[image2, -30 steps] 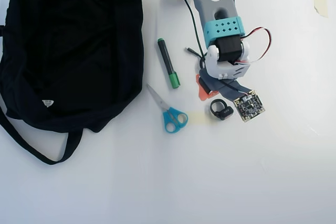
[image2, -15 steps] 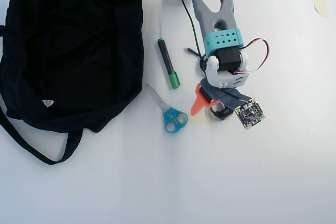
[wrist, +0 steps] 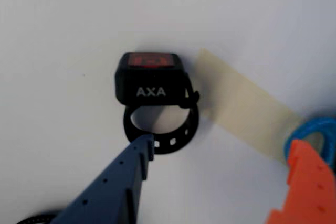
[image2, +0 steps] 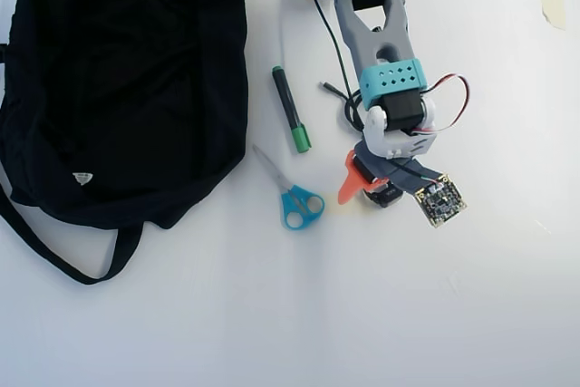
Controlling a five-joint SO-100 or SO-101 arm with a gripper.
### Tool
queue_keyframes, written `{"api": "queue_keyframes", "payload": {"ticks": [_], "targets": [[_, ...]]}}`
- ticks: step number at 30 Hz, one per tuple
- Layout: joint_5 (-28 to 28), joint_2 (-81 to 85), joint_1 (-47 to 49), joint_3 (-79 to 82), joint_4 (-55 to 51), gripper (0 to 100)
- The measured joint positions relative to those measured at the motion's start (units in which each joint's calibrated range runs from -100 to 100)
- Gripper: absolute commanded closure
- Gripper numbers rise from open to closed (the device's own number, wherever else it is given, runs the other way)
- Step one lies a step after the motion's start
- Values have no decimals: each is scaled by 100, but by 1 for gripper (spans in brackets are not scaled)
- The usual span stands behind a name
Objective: Put the bike light into the black bag
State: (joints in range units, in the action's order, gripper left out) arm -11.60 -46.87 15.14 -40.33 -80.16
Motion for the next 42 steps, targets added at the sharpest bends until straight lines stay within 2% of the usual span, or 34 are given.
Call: {"api": "queue_keyframes", "payload": {"ticks": [42], "targets": [[151,-399,-81,-181,266,67]]}}
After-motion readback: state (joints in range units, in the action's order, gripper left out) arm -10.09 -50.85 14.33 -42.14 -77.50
